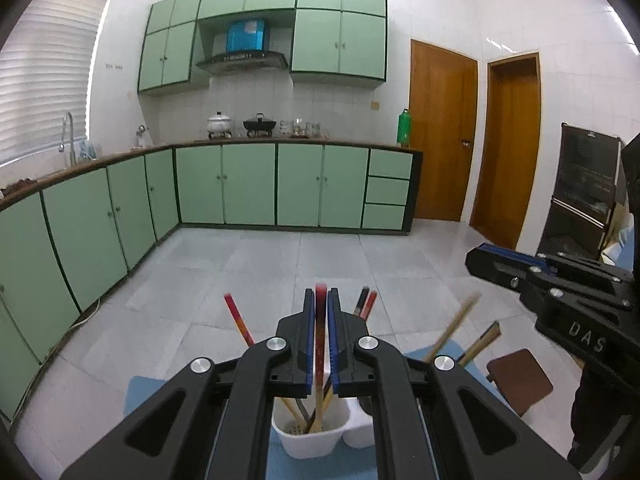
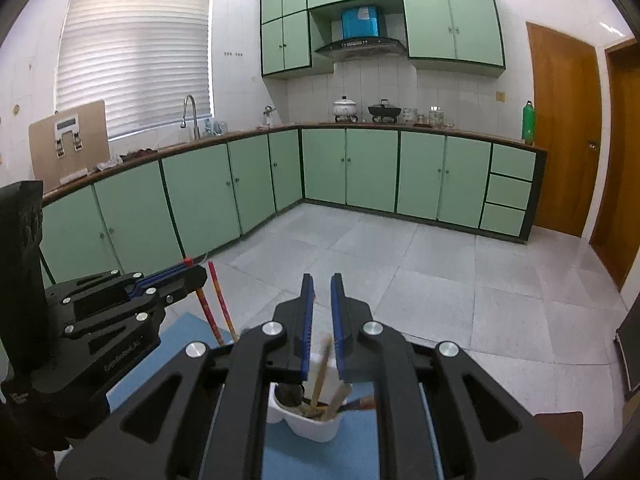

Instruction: Organize utensils

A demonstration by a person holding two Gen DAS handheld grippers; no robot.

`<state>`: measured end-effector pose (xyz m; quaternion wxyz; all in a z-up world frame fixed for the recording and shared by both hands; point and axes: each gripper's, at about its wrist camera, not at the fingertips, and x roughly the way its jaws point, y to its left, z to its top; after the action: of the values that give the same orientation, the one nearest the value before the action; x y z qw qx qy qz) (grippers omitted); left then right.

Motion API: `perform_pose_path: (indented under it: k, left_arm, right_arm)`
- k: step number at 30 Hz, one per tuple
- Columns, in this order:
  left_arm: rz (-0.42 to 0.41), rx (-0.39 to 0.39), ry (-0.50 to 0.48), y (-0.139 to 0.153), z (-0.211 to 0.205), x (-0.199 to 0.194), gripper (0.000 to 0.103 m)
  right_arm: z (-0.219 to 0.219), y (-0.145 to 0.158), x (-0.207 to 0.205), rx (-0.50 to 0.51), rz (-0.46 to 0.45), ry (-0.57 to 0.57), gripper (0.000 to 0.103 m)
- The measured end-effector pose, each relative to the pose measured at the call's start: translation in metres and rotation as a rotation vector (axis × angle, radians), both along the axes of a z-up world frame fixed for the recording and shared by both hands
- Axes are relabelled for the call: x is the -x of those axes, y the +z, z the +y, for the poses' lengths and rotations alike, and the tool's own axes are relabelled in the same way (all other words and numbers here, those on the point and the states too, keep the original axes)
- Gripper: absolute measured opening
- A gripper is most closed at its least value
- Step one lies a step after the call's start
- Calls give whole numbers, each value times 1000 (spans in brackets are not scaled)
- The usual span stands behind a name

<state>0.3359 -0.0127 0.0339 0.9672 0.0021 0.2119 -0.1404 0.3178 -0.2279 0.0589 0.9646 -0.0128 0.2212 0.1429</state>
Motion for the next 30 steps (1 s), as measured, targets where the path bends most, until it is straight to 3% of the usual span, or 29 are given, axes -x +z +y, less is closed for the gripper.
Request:
perform_pose_path:
  k: [4, 7, 9, 16, 18, 22, 30]
  left_arm:
    - [7, 13, 6, -1, 4, 6, 18]
    - [4, 24, 14, 0, 9, 16, 31]
    - [-3, 33, 15, 3, 12, 28, 44]
    - [-5, 48, 7, 1, 18, 73, 61]
    - [1, 47, 4, -5, 18, 90, 67]
    - [23, 54, 14, -14, 19, 114, 73]
    - [40, 48, 43, -30, 21, 168, 82]
  right_arm:
    - [-10, 1, 14, -25, -16, -31, 25]
    - [-20, 4, 28, -45, -29, -53, 34]
    - [-27, 6, 41, -59, -45, -65, 45]
    - [-40, -2, 100, -53, -83, -84, 73]
    - [-40, -8, 117, -42, -89, -90, 87]
    - [-38, -22, 149, -30, -82, -87, 95]
    - [-28, -51, 206, -31, -31, -67, 97]
